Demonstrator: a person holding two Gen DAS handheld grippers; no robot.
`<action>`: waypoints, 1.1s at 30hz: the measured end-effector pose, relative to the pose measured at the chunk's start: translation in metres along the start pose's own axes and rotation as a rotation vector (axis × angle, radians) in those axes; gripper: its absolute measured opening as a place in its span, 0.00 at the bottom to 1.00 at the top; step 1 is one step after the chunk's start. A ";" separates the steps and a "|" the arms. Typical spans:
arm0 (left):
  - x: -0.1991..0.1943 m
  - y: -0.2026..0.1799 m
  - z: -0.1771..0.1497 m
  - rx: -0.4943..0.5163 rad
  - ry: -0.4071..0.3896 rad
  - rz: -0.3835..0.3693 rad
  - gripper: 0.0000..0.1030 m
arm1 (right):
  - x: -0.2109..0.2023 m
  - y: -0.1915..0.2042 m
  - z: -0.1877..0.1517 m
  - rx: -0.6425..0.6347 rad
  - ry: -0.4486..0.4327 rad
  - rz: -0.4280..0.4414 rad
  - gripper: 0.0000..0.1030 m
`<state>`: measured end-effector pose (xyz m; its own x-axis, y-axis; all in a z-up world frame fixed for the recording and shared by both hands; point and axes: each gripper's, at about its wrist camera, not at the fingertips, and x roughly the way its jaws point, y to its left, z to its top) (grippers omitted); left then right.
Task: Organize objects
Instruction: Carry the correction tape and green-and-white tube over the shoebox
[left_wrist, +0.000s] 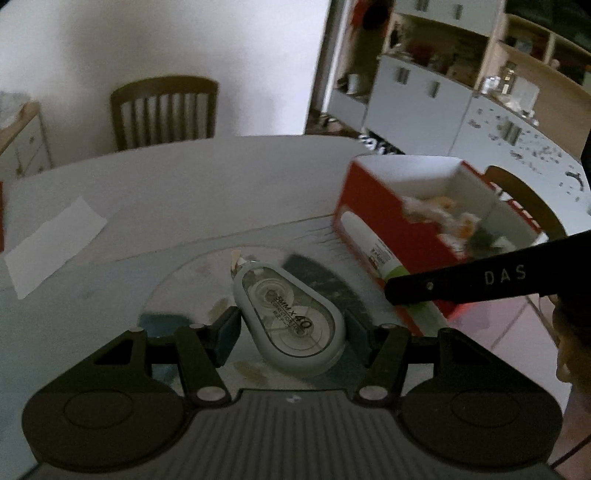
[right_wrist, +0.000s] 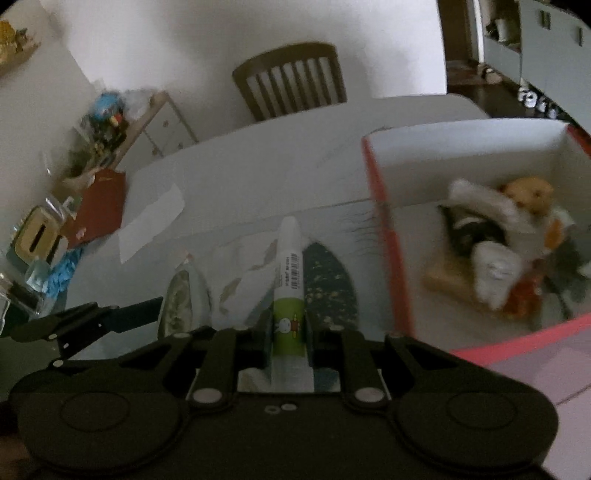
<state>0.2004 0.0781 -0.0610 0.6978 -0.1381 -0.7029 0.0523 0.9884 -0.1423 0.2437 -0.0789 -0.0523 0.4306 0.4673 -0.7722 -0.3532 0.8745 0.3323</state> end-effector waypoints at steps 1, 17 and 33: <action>-0.003 -0.006 0.001 0.008 -0.005 -0.008 0.59 | -0.006 -0.004 -0.001 0.001 -0.011 -0.007 0.16; -0.001 -0.109 0.026 0.130 -0.045 -0.103 0.59 | -0.079 -0.085 -0.010 0.066 -0.109 -0.056 0.16; 0.035 -0.182 0.062 0.245 -0.063 -0.119 0.59 | -0.093 -0.163 0.016 0.104 -0.151 -0.118 0.16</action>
<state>0.2594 -0.1028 -0.0169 0.7192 -0.2575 -0.6453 0.3022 0.9523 -0.0432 0.2741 -0.2629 -0.0256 0.5858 0.3681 -0.7220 -0.2088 0.9294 0.3044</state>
